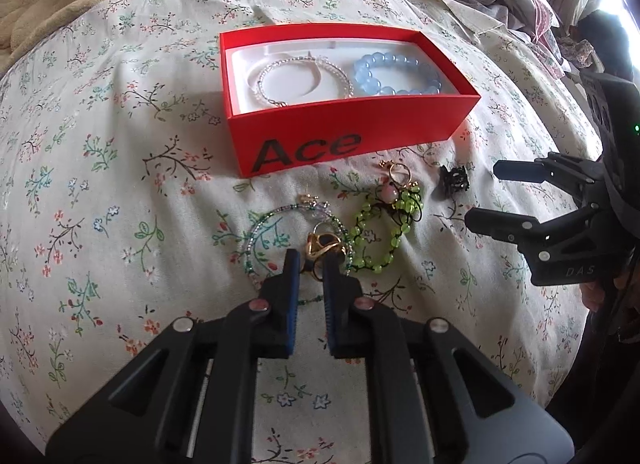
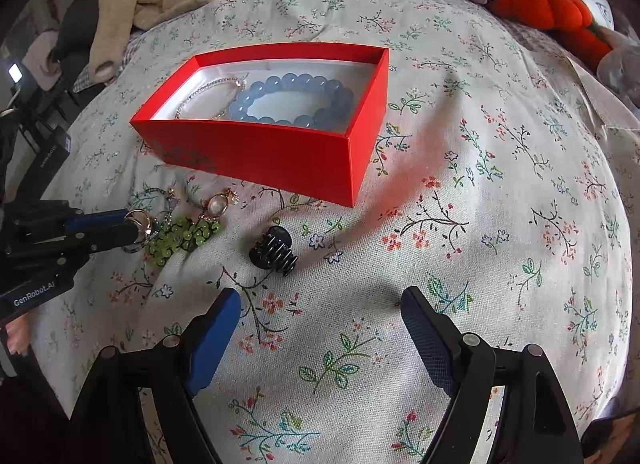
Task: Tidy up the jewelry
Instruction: 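Grasp the gold ring with the left tool while the right tool grasps the black hair clip, then carry the gold ring into the red box and open the left tool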
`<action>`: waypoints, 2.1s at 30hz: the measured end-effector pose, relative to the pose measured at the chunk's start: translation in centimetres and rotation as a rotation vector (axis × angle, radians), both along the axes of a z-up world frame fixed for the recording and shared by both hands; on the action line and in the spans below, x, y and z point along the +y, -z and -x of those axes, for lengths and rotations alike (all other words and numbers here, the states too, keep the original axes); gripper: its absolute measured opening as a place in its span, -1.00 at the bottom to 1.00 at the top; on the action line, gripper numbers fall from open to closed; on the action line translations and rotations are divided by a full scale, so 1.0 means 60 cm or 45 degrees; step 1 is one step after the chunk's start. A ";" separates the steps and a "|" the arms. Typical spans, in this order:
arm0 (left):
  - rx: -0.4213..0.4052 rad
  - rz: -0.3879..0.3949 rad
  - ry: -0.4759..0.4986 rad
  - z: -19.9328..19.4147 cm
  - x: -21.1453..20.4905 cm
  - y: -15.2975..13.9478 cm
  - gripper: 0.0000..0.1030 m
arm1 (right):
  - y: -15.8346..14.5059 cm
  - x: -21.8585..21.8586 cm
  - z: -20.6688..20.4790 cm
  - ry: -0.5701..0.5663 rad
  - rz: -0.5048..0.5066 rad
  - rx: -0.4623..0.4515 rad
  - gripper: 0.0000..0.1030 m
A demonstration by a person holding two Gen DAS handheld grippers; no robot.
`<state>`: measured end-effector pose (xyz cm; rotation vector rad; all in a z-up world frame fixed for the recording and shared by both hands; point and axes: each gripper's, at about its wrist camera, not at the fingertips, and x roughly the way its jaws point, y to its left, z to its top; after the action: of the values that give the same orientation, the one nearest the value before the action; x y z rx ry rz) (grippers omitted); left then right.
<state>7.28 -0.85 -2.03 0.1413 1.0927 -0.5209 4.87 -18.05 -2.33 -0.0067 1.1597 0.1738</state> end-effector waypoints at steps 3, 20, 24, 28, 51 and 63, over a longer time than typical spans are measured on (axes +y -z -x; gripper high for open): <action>-0.023 -0.002 -0.017 0.003 0.002 -0.011 -0.76 | -0.003 0.002 0.000 0.001 -0.005 -0.011 0.62; -0.031 -0.028 -0.131 0.014 0.031 -0.029 -0.76 | -0.008 0.031 -0.016 -0.085 -0.051 -0.033 -0.10; -0.021 -0.026 -0.143 0.015 0.033 -0.030 -0.76 | -0.002 0.035 -0.024 -0.063 -0.034 -0.025 -0.35; -0.017 -0.020 -0.153 0.016 0.034 -0.032 -0.76 | -0.003 0.034 -0.025 -0.062 -0.031 -0.031 -0.46; -0.205 0.058 -0.245 0.015 0.033 -0.109 -0.76 | -0.107 0.023 0.001 0.008 -0.059 -0.202 -0.46; -0.314 0.105 -0.221 -0.042 -0.011 -0.099 -0.76 | -0.126 -0.007 -0.030 0.117 -0.133 -0.268 -0.46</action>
<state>9.83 -1.52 3.90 0.0364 0.8327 -0.3805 6.67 -18.48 5.25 0.1182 0.9377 0.1485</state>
